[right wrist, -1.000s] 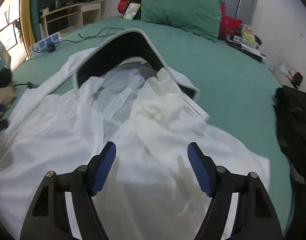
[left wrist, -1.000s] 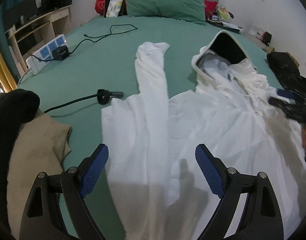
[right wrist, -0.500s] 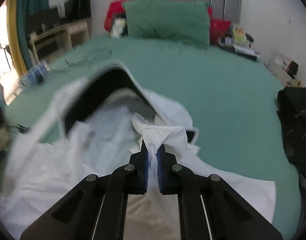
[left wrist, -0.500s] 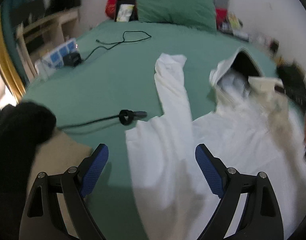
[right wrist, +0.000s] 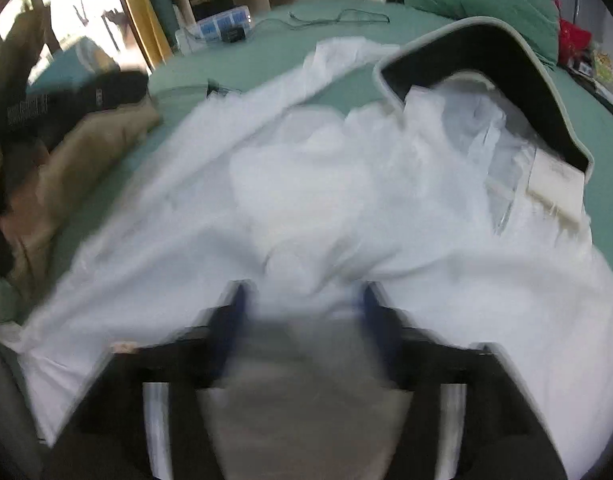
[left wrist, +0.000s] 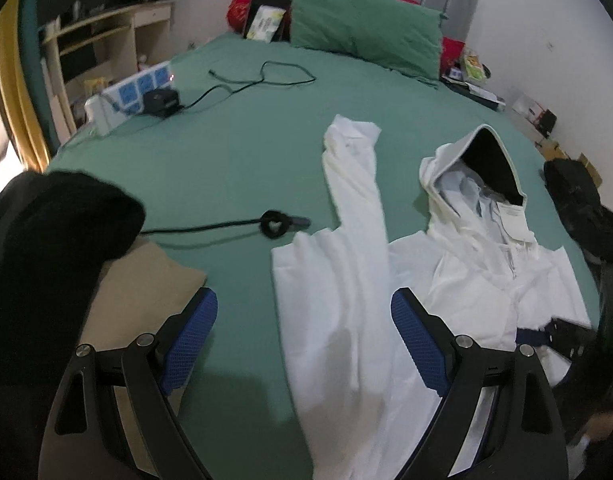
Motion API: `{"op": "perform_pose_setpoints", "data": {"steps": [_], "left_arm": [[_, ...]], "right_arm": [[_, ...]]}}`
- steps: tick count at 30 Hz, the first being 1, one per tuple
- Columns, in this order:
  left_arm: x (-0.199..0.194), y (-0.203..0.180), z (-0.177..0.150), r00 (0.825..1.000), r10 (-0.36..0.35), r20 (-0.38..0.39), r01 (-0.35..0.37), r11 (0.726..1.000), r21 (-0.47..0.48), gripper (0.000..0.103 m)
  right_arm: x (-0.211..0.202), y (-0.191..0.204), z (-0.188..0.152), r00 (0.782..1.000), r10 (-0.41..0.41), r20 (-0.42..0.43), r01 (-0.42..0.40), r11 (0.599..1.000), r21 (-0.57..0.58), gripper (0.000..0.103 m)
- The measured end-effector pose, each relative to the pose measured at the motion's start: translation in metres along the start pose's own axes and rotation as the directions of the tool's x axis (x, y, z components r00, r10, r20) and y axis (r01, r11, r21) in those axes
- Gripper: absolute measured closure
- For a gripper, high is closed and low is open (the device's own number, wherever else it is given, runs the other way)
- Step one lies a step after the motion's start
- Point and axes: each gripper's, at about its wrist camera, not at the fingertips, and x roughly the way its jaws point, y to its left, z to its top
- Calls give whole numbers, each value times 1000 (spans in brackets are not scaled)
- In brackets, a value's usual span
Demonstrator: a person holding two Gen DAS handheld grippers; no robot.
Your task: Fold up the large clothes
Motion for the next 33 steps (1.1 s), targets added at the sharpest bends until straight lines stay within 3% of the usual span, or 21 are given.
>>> {"op": "perform_pose_setpoints", "data": {"steps": [6, 8, 10, 11, 12, 13, 15, 18, 22, 24, 25, 26, 27, 28, 30, 33], "left_arm": [[-1, 17, 5, 1000, -3, -5, 3, 999, -33, 11], [-1, 19, 7, 1000, -14, -8, 14, 999, -36, 11], [0, 19, 11, 1000, -14, -11, 14, 999, -29, 11], [0, 20, 12, 1000, -14, -10, 14, 1000, -26, 11], [0, 20, 13, 1000, -10, -7, 10, 1000, -27, 11], [-1, 24, 16, 1000, -4, -6, 4, 999, -32, 11], [-2, 30, 19, 1000, -9, -5, 9, 999, -51, 11], [-4, 40, 22, 1000, -17, 2, 17, 996, -93, 11], [-4, 44, 25, 1000, -14, 14, 16, 995, -101, 11], [-6, 43, 25, 1000, -20, 22, 22, 995, -102, 11], [-7, 44, 26, 999, -27, 26, 30, 994, -105, 11], [-9, 45, 26, 999, -32, 28, 35, 993, -109, 11], [-10, 47, 27, 999, -37, 34, 41, 993, -112, 11], [-13, 49, 28, 998, -37, 43, 42, 992, -115, 11], [-16, 55, 30, 998, -21, 53, 28, 991, -129, 11], [-15, 63, 32, 998, -34, 55, 42, 988, -152, 11]], "right_arm": [[-14, 29, 24, 983, -162, 90, 165, 986, -26, 29], [-6, 28, 39, 979, -167, 114, 168, 986, 2, 29], [13, 27, 49, 985, -147, 87, 144, 988, 50, 30], [24, 25, 54, 988, -139, 71, 134, 988, 83, 40], [37, 22, 58, 992, -118, 50, 111, 986, 124, 77], [47, 21, 60, 994, -111, 27, 106, 983, 149, 90], [49, 23, 60, 990, -129, 54, 119, 980, 157, 97], [39, 38, 62, 994, -39, 103, 26, 992, 127, 97], [43, 65, 55, 998, 28, 58, -28, 1000, -1, 96], [39, 72, 51, 998, 44, 50, -42, 998, -47, 93], [34, 72, 50, 997, 53, 58, -50, 997, -53, 82], [24, 72, 49, 994, 55, 89, -51, 998, -48, 57], [14, 70, 49, 990, 55, 133, -51, 998, -40, 39], [5, 68, 52, 980, 48, 193, -43, 999, -30, 11], [-8, 63, 65, 961, 21, 276, -18, 1000, -13, 5], [11, 41, 110, 964, 9, 267, -14, 1000, 17, 5]]}}
